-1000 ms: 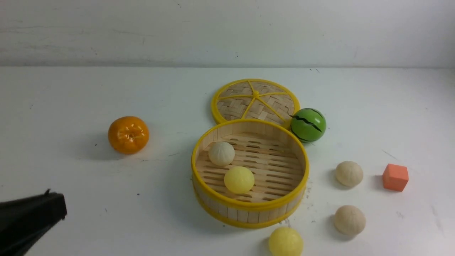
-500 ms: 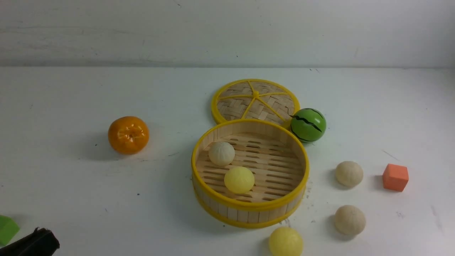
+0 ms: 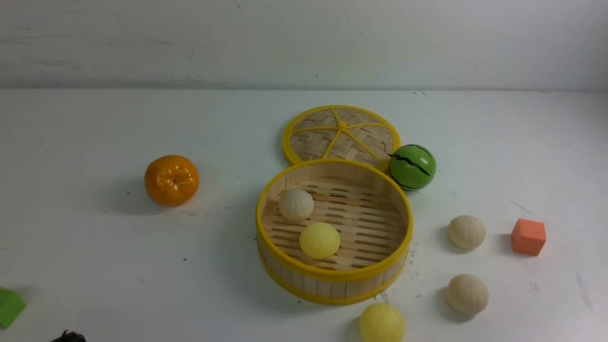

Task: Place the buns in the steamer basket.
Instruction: Use the right arm to grab a steamed stuffed bun, then use the right arm to put the steamed stuffed bun into the steamer, then use the right arm to grab a steamed stuffed bun, then use the right arm to put the steamed stuffed bun into the steamer, then use the right arm to grab a steamed stuffed bun

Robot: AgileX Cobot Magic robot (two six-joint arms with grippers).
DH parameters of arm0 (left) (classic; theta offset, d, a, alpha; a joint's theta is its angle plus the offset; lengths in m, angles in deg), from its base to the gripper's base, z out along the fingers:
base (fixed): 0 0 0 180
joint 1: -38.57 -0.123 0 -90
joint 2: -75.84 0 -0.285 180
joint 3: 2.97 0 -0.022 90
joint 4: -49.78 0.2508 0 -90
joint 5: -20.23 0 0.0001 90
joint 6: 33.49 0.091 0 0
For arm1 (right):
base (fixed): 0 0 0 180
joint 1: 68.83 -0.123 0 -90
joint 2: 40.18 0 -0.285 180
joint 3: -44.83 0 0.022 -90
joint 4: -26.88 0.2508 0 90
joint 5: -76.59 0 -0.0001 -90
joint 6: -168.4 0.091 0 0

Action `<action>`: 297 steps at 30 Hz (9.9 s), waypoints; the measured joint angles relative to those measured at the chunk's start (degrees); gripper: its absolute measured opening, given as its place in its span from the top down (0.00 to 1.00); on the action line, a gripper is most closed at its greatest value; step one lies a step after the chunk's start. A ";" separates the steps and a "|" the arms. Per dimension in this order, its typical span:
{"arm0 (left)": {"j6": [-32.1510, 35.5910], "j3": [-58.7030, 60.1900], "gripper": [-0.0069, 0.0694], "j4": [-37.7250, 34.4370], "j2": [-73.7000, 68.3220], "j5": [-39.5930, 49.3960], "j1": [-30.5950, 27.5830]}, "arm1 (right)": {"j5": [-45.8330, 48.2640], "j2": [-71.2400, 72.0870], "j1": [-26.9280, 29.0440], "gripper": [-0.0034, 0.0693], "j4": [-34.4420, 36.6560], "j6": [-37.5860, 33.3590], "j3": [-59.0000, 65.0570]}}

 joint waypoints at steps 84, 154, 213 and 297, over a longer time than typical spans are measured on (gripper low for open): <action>0.00 0.00 0.85 0.00 0.00 0.44 0.00 | 27.91 -96.35 -32.92 0.62 -25.58 4.86 -58.59; 0.00 0.00 0.79 0.00 0.00 0.44 0.00 | 35.88 -104.54 -26.83 0.24 -27.74 2.49 -82.35; 0.00 0.02 0.73 0.00 0.00 0.49 0.00 | 20.33 -92.22 -12.09 0.76 -26.58 2.48 -48.81; 0.00 0.07 0.70 0.00 0.00 0.49 0.00 | 26.95 -105.82 -8.01 0.60 -33.07 4.81 -73.77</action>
